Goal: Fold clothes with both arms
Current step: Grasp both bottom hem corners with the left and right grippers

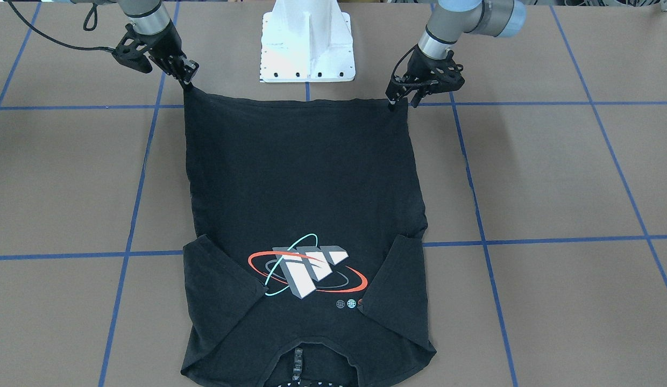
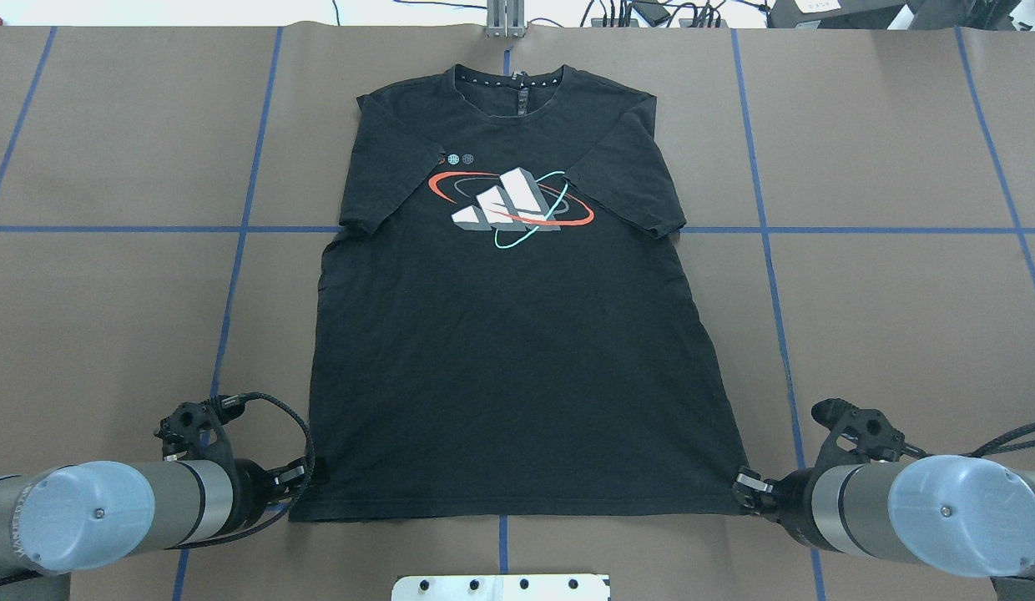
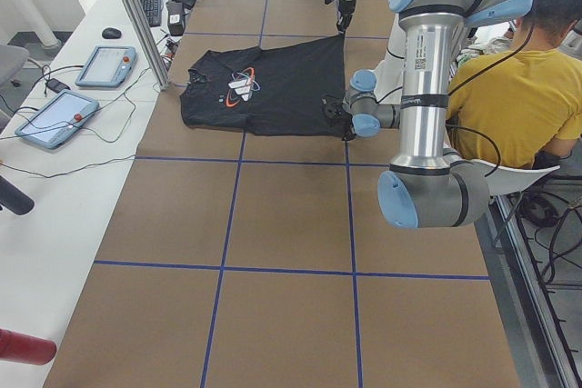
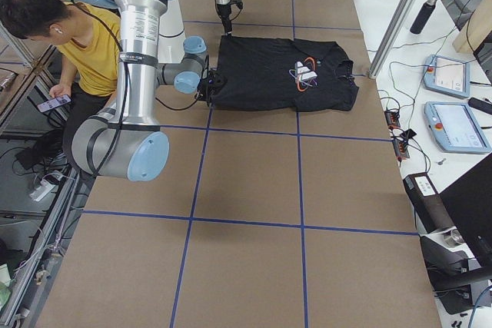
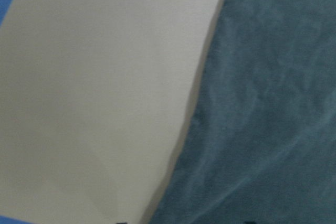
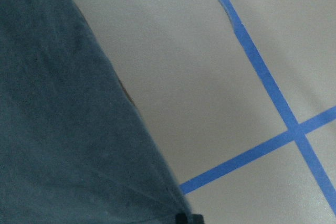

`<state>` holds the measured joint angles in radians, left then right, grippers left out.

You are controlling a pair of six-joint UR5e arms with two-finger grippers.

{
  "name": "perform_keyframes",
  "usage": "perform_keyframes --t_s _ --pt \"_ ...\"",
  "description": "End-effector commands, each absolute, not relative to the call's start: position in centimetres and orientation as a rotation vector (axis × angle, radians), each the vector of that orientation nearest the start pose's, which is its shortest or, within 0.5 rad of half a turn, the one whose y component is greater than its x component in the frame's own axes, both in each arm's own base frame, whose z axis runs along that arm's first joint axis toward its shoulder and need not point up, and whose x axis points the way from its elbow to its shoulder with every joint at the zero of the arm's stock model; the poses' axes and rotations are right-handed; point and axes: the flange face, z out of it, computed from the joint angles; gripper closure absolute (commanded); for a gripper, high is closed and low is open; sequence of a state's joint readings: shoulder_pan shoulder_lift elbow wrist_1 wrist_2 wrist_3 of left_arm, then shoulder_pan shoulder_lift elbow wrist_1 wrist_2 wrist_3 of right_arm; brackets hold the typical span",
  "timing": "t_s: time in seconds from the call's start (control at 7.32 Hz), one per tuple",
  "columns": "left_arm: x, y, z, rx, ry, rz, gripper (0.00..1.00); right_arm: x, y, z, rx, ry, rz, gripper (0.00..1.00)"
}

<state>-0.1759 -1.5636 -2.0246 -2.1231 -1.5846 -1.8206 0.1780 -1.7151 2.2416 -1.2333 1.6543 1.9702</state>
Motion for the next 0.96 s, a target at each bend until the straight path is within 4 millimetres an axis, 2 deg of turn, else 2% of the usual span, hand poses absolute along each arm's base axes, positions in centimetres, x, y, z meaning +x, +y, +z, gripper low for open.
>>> perform_keyframes --t_s 0.0,0.55,0.68,0.82 --pt "46.0 -20.8 39.0 -0.064 1.000 -0.366 0.27 -38.9 -19.7 37.4 -0.174 -0.861 0.504 1.00" --pt "46.7 -19.6 39.3 -0.078 0.994 -0.344 0.40 -38.9 -19.7 37.4 -0.176 -0.860 0.503 1.00" --pt "46.6 -19.6 39.0 -0.080 0.999 -0.344 0.60 -38.9 -19.7 37.4 -0.176 -0.860 0.503 1.00" --pt "46.6 -19.6 39.0 -0.082 0.999 -0.344 0.94 -38.9 -19.7 37.4 -0.176 -0.860 0.503 1.00"
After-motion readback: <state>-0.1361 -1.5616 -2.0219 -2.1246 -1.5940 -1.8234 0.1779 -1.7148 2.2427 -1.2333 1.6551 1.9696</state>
